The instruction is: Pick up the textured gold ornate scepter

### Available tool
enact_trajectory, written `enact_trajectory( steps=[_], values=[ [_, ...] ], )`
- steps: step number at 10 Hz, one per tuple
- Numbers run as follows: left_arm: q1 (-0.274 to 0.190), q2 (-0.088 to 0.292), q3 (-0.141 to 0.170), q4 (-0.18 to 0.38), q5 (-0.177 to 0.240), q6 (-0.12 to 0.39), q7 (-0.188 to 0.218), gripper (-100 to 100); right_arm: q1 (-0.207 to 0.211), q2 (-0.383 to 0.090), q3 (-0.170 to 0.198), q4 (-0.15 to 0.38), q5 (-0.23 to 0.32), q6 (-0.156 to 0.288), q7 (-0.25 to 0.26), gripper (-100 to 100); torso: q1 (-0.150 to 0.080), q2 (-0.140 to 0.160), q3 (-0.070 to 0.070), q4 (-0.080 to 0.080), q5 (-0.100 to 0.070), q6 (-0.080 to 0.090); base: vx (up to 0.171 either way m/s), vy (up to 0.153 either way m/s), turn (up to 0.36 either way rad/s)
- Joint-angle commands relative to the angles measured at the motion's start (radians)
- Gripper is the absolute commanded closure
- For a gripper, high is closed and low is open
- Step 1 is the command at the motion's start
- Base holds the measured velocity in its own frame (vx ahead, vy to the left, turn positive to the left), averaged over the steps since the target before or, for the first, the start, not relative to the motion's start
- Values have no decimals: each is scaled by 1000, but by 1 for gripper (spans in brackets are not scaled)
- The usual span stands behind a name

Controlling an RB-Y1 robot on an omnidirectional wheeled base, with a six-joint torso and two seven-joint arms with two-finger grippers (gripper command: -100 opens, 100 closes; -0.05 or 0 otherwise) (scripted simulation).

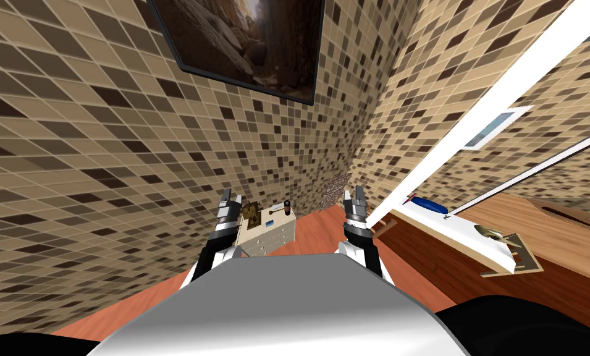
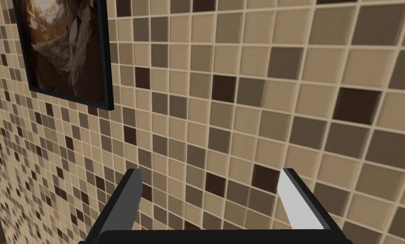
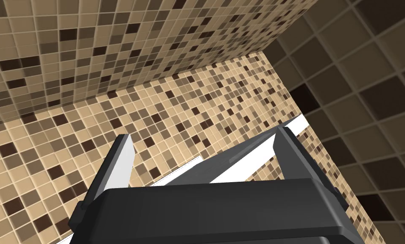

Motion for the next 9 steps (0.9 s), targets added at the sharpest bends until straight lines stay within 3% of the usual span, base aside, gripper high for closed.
enact_trajectory(
  steps=[1,6,9],
  values=[
    [6,31,-1,-2,1,-2,5,-100,0,0,0,0,0,0,0,0,0,0,0,0,0,0,-10,4,-18],
    [52,135,-7,-7,20,-13,41,-100,0,0,0,0,0,0,0,0,2,2,1,1,0,0,-30,15,-48],
    [110,190,-4,10,61,-14,89,-100,0,0,0,0,0,0,0,0,1,3,2,1,0,0,-37,13,-180]
  ],
)
